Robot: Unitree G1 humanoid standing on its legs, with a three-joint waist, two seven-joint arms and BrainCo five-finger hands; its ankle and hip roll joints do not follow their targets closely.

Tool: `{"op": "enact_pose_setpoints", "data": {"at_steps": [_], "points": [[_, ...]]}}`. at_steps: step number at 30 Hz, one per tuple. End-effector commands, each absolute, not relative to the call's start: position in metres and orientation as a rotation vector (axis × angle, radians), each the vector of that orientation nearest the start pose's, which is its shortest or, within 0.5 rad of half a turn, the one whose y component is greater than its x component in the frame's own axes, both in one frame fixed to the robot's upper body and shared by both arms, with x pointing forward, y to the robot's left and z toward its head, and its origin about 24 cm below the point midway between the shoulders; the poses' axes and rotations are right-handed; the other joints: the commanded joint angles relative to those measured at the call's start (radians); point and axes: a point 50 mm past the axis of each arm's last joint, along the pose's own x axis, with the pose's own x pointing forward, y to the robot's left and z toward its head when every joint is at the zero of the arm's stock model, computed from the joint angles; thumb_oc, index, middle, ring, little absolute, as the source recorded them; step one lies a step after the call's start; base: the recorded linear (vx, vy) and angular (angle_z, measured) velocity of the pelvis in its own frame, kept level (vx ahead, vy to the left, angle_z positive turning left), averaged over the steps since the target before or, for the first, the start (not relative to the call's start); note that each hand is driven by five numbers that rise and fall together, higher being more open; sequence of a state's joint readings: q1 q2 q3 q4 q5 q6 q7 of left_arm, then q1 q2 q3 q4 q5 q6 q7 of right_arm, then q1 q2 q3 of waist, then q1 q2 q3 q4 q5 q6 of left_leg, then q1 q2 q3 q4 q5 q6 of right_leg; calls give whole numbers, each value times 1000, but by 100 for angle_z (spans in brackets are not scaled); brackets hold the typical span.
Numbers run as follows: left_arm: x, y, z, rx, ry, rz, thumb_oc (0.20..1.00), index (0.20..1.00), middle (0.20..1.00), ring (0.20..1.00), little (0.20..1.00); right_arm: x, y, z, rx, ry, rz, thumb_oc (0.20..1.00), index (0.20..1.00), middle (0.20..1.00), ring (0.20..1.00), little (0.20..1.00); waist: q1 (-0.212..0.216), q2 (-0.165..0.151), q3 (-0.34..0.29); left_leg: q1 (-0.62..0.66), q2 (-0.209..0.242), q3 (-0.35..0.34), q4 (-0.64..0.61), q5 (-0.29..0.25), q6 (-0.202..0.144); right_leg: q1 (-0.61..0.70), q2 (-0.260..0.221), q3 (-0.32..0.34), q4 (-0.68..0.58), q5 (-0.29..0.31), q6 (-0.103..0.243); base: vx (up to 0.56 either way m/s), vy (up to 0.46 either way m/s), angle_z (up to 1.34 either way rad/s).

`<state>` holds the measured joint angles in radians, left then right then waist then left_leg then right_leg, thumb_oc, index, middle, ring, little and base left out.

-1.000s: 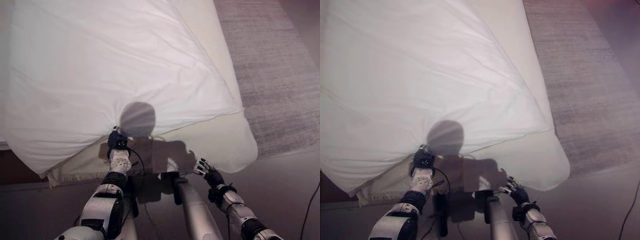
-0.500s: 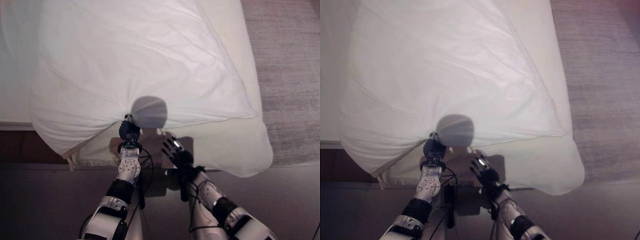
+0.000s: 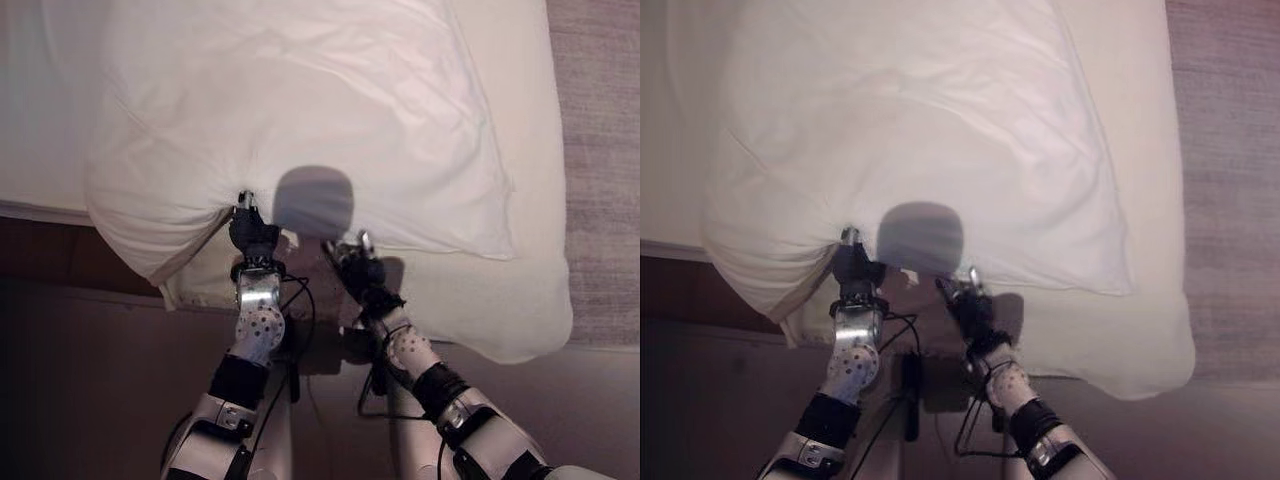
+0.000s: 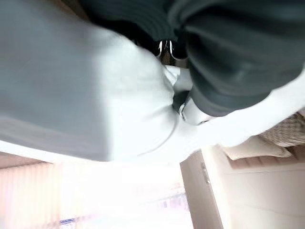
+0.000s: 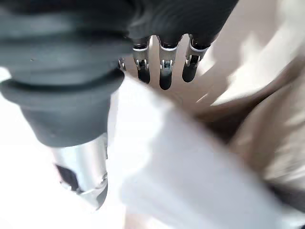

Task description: Make the bed

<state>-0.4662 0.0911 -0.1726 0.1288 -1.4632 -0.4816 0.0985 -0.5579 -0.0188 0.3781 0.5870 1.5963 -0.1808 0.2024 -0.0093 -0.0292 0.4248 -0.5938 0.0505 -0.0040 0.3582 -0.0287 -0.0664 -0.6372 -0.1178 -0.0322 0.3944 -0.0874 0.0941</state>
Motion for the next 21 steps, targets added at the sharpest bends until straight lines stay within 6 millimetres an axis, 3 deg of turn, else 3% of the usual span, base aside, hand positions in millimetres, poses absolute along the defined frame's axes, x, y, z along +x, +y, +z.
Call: {"op": "enact_pose_setpoints", "data": {"at_steps": [1,6,7,10,11,15,21], "points": [[304,149,192,-1312,-681,-106,200,200,200,200,200,336,-65,99,1501,-108,330,1000,1000,1000,1000,1000,10,41,-73,-56,-51,-4,-45,43,32,7,4,11,-38,70,36,0,0,0],[301,161,192,-1303,-712,-34,200,200,200,200,200,339,-89,113,1513,-232,302,1000,1000,1000,1000,1000,8,47,-79,-66,-53,-4,-40,40,34,-6,3,13,-33,69,36,0,0,0],[300,167,190,-1298,-714,7,200,200,200,200,200,340,-102,114,1510,-275,270,1000,1000,1000,1000,1000,5,50,-84,-67,-51,-4,-39,39,35,-9,2,15,-30,66,37,0,0,0],[300,168,190,-1296,-714,25,200,200,200,200,200,340,-107,113,1506,-285,253,1000,1000,1000,1000,1000,4,52,-87,-73,-53,-5,-34,37,35,-16,3,15,-25,65,36,0,0,0],[299,176,191,-1276,-734,63,200,200,200,200,200,340,-127,108,1490,-317,189,1000,1000,1000,1000,1000,-1,56,-92,-76,-50,-5,-34,37,34,-22,4,13,-19,60,36,0,0,0],[298,179,191,-1272,-744,81,200,200,200,200,200,340,-135,104,1484,-321,154,1000,1000,1000,1000,1000,-1,60,-96,-79,-48,-5,-37,39,33,-27,4,13,-18,59,37,0,-5,-1],[293,196,200,-1258,-801,199,200,200,200,200,200,348,-173,97,1416,-305,-76,1000,1000,1000,1000,1000,3,70,-103,-81,-46,-6,-43,46,30,-40,4,12,-10,55,37,2,-6,-2]]}}
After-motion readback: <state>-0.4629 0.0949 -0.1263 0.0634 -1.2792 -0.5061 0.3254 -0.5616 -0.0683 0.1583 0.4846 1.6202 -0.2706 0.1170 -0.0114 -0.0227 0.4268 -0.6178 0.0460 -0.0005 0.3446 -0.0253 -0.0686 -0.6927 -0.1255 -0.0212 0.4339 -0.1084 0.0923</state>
